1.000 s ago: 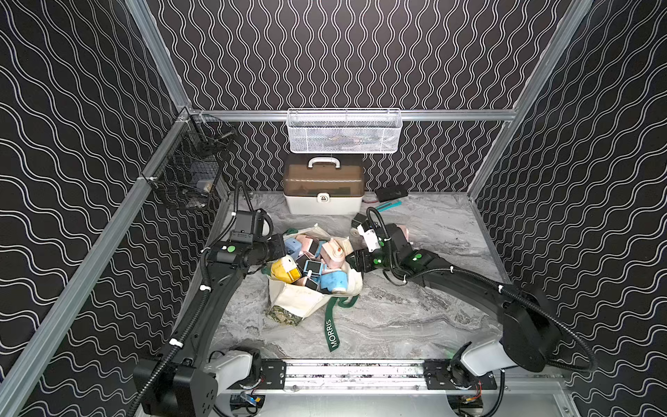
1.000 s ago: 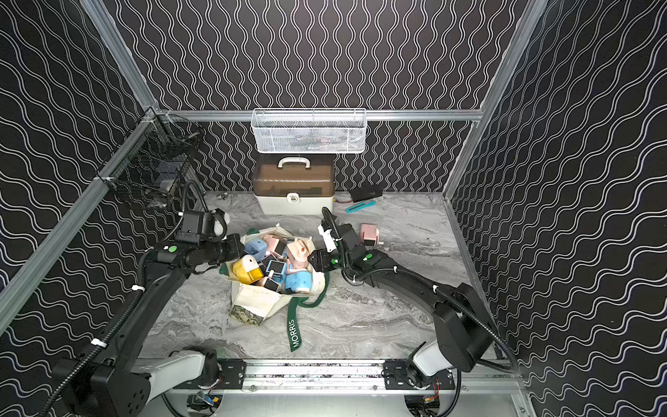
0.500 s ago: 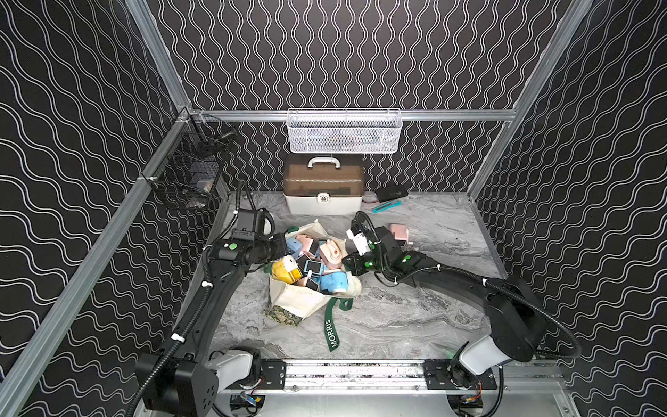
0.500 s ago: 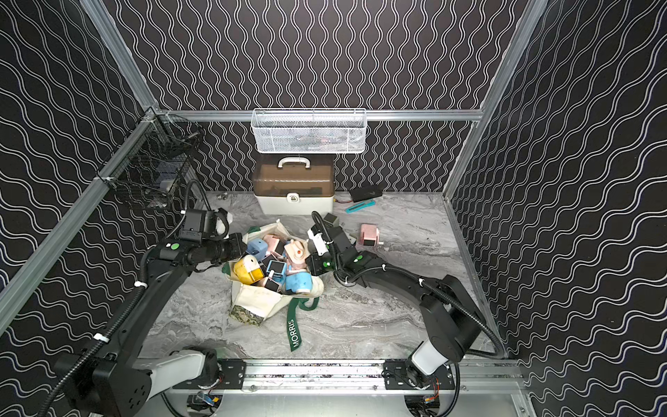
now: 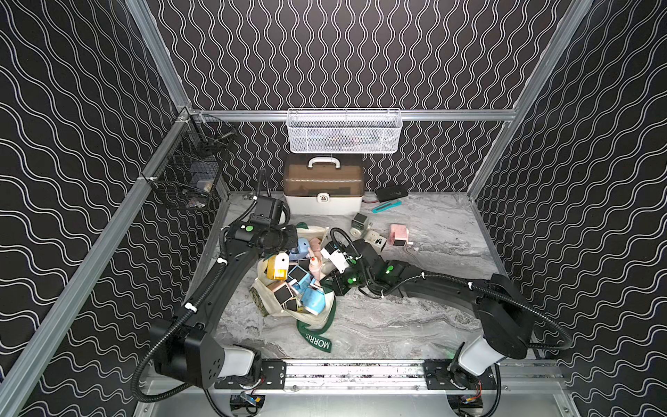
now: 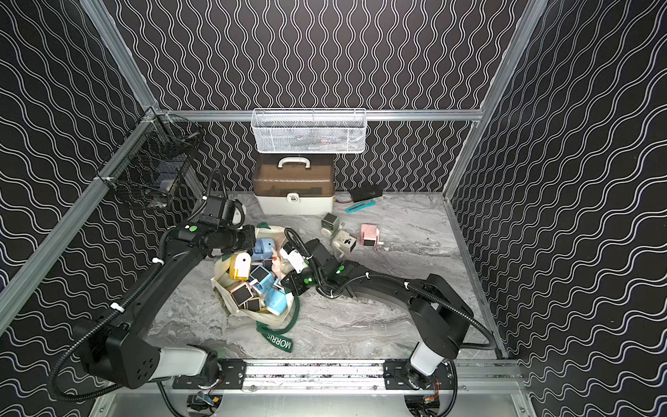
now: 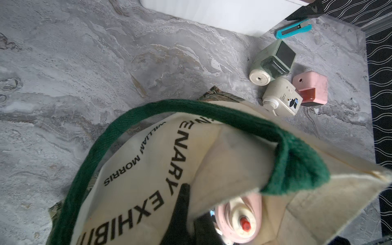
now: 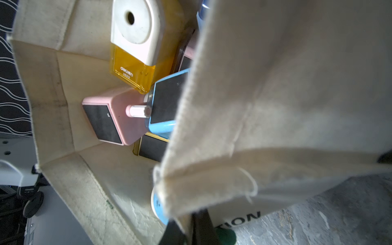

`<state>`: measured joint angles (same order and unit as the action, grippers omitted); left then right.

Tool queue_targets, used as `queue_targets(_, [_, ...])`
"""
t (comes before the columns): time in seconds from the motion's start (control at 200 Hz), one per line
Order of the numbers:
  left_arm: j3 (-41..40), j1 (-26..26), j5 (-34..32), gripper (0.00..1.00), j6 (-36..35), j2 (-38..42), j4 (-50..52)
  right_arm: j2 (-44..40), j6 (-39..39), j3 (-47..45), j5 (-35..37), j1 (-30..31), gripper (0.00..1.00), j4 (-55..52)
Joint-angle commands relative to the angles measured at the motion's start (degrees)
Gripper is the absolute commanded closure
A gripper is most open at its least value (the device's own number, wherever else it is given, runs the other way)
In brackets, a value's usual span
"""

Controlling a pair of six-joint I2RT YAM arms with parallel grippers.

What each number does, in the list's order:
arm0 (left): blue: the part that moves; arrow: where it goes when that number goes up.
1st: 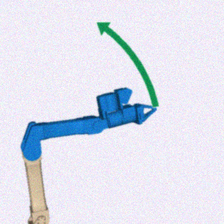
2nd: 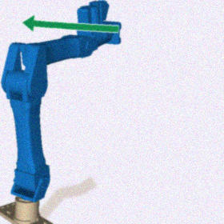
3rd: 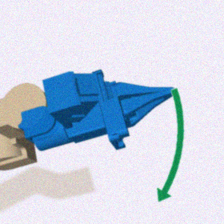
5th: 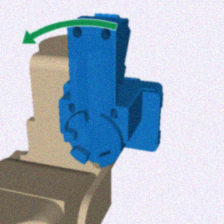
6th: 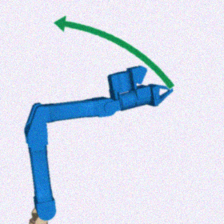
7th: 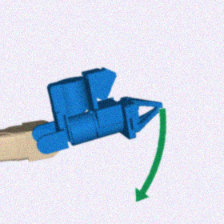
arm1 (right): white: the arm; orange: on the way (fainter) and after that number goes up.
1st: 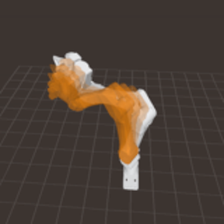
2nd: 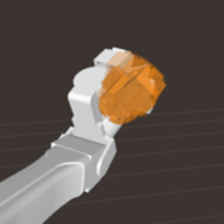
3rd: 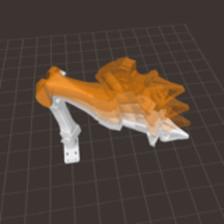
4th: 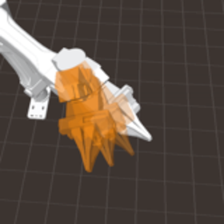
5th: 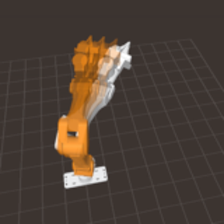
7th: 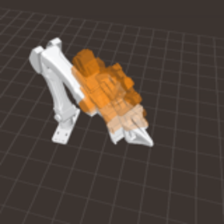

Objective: Take out the pencil sharpeners from the tote bags
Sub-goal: Adjust the canvas bag at the center of the board.

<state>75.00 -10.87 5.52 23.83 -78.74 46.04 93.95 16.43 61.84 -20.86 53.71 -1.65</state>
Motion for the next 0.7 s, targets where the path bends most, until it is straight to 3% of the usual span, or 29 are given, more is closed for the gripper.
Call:
queue_targets(0.0, [2.1,-0.3,-0.7,1.00,-1.2,-3.2,2.8,-0.5,-3.7,0.6,-3.8,0.7,1.00,1.5])
queue_targets(0.145, [0.5,-0.3,0.4,1.00,-1.0,-4.1,1.5,-1.0,-6.8,0.2,0.0,1.3,1.00,0.4])
queue_targets(0.195, [0.0,-0.4,0.5,1.00,-1.2,-3.7,1.6,-1.0,-7.3,0.6,1.5,1.7,0.96,-0.4])
queue_targets(0.245, [-0.4,-0.3,0.8,1.00,-1.1,-3.3,1.6,-1.1,-7.6,1.2,2.3,1.8,0.84,-1.8])
queue_targets(0.28, [-0.8,-0.2,1.2,1.00,-1.0,-3.0,1.5,-1.5,-7.6,1.4,3.2,1.8,0.68,-2.3])
queue_targets(0.34, [-1.4,-0.3,2.2,1.00,-1.0,-2.3,1.3,-2.9,-7.4,0.7,5.1,2.0,0.50,-2.1])
queue_targets(0.415, [-2.3,-0.2,2.2,1.00,-0.9,-1.1,0.8,-5.8,-7.5,-1.1,8.0,2.0,0.37,-0.5])
queue_targets(0.5, [-3.1,-0.3,1.4,1.00,-0.7,0.3,0.7,-9.7,-7.5,-3.6,10.5,2.0,0.31,1.7])
queue_targets(0.696, [-5.9,0.2,3.7,1.00,0.3,3.9,-1.0,-14.6,-8.4,-6.5,11.3,3.7,0.30,5.2])
